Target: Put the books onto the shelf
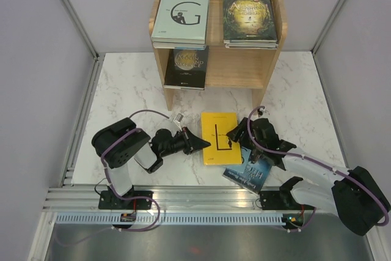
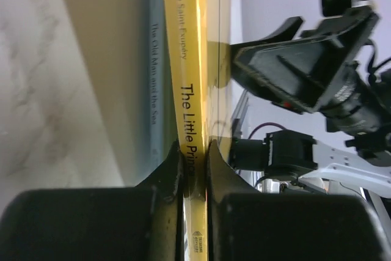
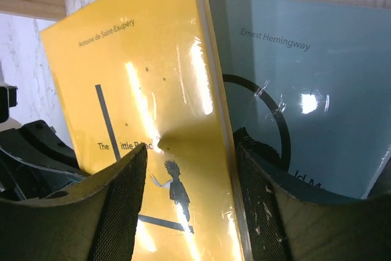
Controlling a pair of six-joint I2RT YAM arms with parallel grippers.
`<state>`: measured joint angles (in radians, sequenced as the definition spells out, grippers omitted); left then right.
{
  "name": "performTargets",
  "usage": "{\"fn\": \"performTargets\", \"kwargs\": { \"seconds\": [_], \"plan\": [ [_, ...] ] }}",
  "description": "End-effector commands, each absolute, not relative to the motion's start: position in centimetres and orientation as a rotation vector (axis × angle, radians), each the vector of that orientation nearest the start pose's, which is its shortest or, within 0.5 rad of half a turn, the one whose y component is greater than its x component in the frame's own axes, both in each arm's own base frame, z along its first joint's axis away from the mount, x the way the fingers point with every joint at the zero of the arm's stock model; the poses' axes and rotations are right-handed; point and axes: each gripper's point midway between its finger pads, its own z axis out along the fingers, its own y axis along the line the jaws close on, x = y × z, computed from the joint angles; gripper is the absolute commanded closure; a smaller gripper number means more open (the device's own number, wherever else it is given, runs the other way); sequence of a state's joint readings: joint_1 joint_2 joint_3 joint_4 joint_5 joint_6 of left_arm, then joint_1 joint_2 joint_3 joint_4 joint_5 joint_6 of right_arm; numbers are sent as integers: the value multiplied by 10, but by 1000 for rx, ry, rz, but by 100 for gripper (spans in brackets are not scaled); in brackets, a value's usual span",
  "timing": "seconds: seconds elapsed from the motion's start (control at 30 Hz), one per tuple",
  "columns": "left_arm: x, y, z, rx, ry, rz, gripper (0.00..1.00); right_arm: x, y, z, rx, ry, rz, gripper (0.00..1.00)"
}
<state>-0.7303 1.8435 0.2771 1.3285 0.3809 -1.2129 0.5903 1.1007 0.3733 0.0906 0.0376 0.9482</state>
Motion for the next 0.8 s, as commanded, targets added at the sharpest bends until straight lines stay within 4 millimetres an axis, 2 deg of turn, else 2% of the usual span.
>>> {"fn": "performTargets", "kwargs": {
  "seconds": [0.0,0.07,0.1,0.13,0.17,0.2,0.23,0.27,0.33,0.37,0.53,0.57,0.6,0.63,0.73,0.77],
  "plan": [
    [197,-328,94,-5,1968,-1700,98,214,210,57,368,2376,913,35],
    [193,-325,103,6,1936,-1711,98,214,213,74,334,2325,965,22],
    [192,-319,100,-9,1953,-1695,98,212,212,78,320,2318,967,10],
    [191,-317,111,-2,1917,-1703,98,213,212,94,306,2272,992,5],
    [191,-313,115,-8,1905,-1700,98,212,211,100,299,2254,997,2],
    [189,-306,114,-31,1913,-1689,98,209,208,102,299,2258,994,2],
    [188,-302,114,-43,1923,-1683,98,208,208,116,289,2212,1024,2],
    [187,-299,131,-32,1868,-1697,98,206,208,121,285,2196,1041,2],
    [184,-293,138,-39,1855,-1696,98,200,210,133,272,2159,1099,2],
    [182,-290,150,-32,1834,-1696,98,197,211,136,279,2152,1126,2],
    [184,-276,186,-33,1791,-1602,98,185,214,149,284,2087,1250,2],
    [186,-271,178,-65,1844,-1549,98,185,218,159,283,2048,1300,2],
    [184,-266,208,-35,1752,-1557,98,183,219,162,285,2033,1329,2],
    [185,-264,215,-36,1740,-1547,98,180,220,162,285,2025,1354,2],
    [183,-256,238,-34,1712,-1532,98,171,231,183,231,1932,1490,2],
    [182,-255,241,-30,1710,-1531,98,168,235,196,194,1882,1535,2]
  ]
}}
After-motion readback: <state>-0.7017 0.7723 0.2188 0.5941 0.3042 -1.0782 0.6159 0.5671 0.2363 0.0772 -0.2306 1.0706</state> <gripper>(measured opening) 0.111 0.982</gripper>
